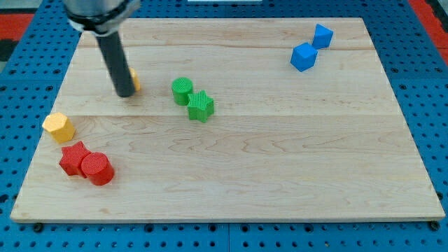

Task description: Push the yellow heart to the top center

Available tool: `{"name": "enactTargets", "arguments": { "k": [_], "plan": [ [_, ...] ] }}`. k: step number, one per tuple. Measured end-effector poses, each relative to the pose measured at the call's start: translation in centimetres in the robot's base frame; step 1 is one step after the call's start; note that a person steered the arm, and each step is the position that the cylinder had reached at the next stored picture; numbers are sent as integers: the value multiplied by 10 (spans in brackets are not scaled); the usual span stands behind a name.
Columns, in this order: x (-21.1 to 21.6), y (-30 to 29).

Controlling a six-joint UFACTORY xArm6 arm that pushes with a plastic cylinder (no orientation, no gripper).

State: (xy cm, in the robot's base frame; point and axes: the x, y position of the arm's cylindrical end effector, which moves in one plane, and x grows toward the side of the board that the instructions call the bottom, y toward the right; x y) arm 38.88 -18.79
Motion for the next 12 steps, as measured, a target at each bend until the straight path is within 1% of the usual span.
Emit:
{"name": "enactTargets", "arguments": {
  "k": [1, 2, 3, 4, 5, 6, 7, 8, 9, 10, 11, 12],
  "plan": [
    [-32, -21],
    [-52, 30],
    [-64, 68],
    [-114, 86],
    [-148, 125],
    [-163, 143],
    [-174, 80],
    [-198, 66],
    [-197, 69],
    [-197, 110],
    [-196, 126],
    [-193, 119]
  ]
}}
